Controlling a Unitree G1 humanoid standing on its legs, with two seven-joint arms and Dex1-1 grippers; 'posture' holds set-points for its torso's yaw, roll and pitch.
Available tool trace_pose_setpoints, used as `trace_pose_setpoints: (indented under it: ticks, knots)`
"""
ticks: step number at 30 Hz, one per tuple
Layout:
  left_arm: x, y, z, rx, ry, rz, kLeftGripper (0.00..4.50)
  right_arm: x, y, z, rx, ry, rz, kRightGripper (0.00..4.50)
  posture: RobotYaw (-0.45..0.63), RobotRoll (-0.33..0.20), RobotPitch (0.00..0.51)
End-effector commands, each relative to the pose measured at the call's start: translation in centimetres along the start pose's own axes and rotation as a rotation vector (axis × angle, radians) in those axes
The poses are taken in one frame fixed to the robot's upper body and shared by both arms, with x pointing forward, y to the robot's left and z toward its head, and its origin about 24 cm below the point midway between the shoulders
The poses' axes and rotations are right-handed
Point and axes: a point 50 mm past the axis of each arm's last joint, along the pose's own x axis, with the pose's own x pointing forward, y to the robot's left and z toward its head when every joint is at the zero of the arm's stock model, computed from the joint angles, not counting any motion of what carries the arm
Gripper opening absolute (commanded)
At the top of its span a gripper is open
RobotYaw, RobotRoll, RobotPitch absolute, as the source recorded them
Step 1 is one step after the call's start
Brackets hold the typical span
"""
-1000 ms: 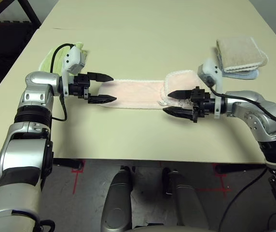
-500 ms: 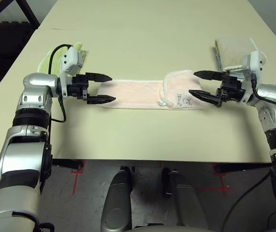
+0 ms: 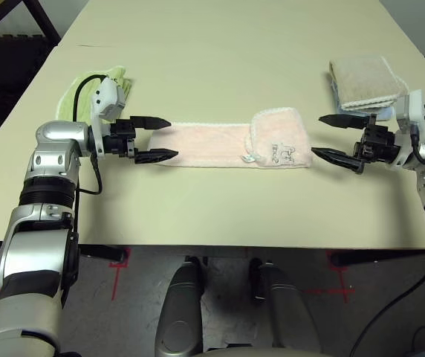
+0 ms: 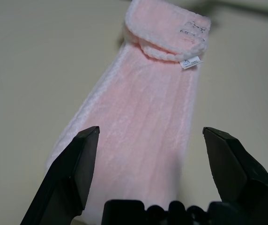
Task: Fold the towel and set it aside.
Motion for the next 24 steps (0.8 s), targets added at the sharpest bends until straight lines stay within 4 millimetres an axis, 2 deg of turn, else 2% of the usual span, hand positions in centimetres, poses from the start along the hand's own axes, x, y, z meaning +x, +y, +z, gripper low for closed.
trace_pose_setpoints:
  ticks: [1,8,12,14,16,19,24]
  knots:
    - [0.1,-0.1,0.3,0.008,-0.003,-0.009,4.50,-0.4,0.5,-0.8,0.018,0.028,0.028,4.47,0.11,0.000,0.194]
    - [-0.8,-0.1,0.3,-0.023,-0.032,0.045,4.50,-3.7,1.7,-1.2,0.071,0.089,0.043,4.47,0.11,0.000,0.200]
    - [-2.1,0.4,1.0,-0.183,-0.062,0.142,4.50,-5.4,2.7,-1.6,0.080,0.131,0.011,4.47,0.10,0.000,0.206]
    - [-2.7,0.2,1.4,-0.343,-0.067,0.162,4.50,-5.2,3.0,-1.7,0.085,0.131,0.010,4.47,0.11,0.000,0.209]
    - [-3.2,-0.5,1.3,-0.507,0.006,0.158,4.50,-4.8,3.0,-1.6,0.086,0.123,0.013,4.47,0.11,0.000,0.212]
    - [-3.6,-1.6,1.2,-0.678,0.058,0.152,4.50,-4.1,2.7,-1.5,0.100,0.110,0.011,4.47,0.12,0.000,0.212]
    - [-3.4,-1.5,1.7,-0.697,0.046,0.188,4.50,-3.2,2.2,-1.5,0.113,0.080,-0.016,4.47,0.13,0.000,0.214]
